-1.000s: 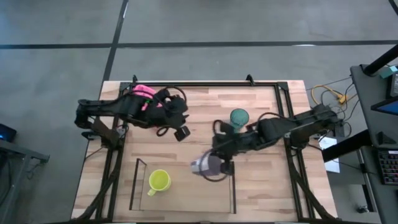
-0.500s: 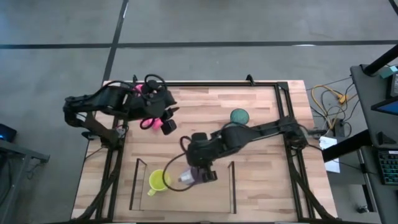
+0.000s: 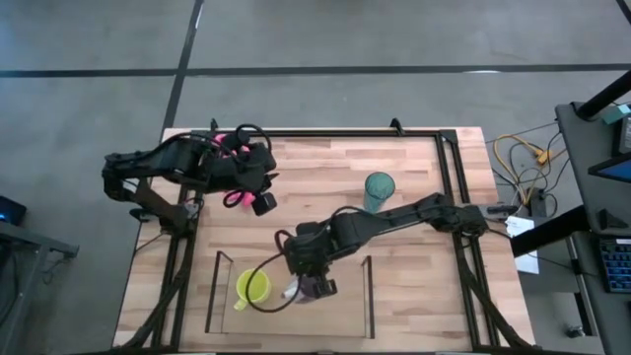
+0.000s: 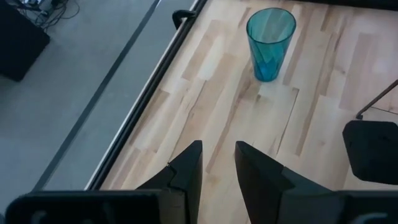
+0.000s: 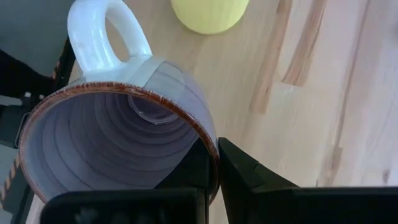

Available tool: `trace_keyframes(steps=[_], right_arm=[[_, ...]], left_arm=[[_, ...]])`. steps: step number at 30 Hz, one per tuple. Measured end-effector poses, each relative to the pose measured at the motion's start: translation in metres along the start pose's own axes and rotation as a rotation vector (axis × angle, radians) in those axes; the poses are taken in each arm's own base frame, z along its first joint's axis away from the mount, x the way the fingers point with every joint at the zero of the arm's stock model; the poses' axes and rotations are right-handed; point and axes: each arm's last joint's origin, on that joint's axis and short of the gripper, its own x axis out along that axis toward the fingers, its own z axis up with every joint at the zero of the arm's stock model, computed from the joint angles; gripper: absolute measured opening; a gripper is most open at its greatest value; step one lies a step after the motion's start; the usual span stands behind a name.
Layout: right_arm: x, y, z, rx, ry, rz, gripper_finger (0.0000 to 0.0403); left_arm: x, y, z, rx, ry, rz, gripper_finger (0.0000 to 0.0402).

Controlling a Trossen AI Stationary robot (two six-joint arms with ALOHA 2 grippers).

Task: Stack small to large cups/mugs on shelf
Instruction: Put the purple patterned mug on the shelf

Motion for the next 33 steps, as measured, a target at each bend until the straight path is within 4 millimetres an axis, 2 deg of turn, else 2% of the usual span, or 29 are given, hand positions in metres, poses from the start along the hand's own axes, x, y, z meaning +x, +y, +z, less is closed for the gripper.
trace_keyframes(steps=[5,12,22,33], right_arm=[[0.007,-0.001,0.002,-0.001,-0.011,0.0,0.0013],[0.033,-0.002,0.001,0.005,0.031,-0.001,0.0013],[0.033,-0.002,0.001,0.005,0.031,-0.002,0.0013],[0.033,-0.001,-0.006,0.008,0.111,-0.005,0.0013]], left_arm=[[0.0,0.001,0.0,-0.003,-0.002,0.0,0.0082],[0.0,0.0,0.0,-0.003,-0.003,0.0,0.0082],[0.0,0.0,0.0,-0.004,-0.004,0.003,0.0082],[0.003,0.0,0.001,-0.015,0.002,0.006,0.0082]])
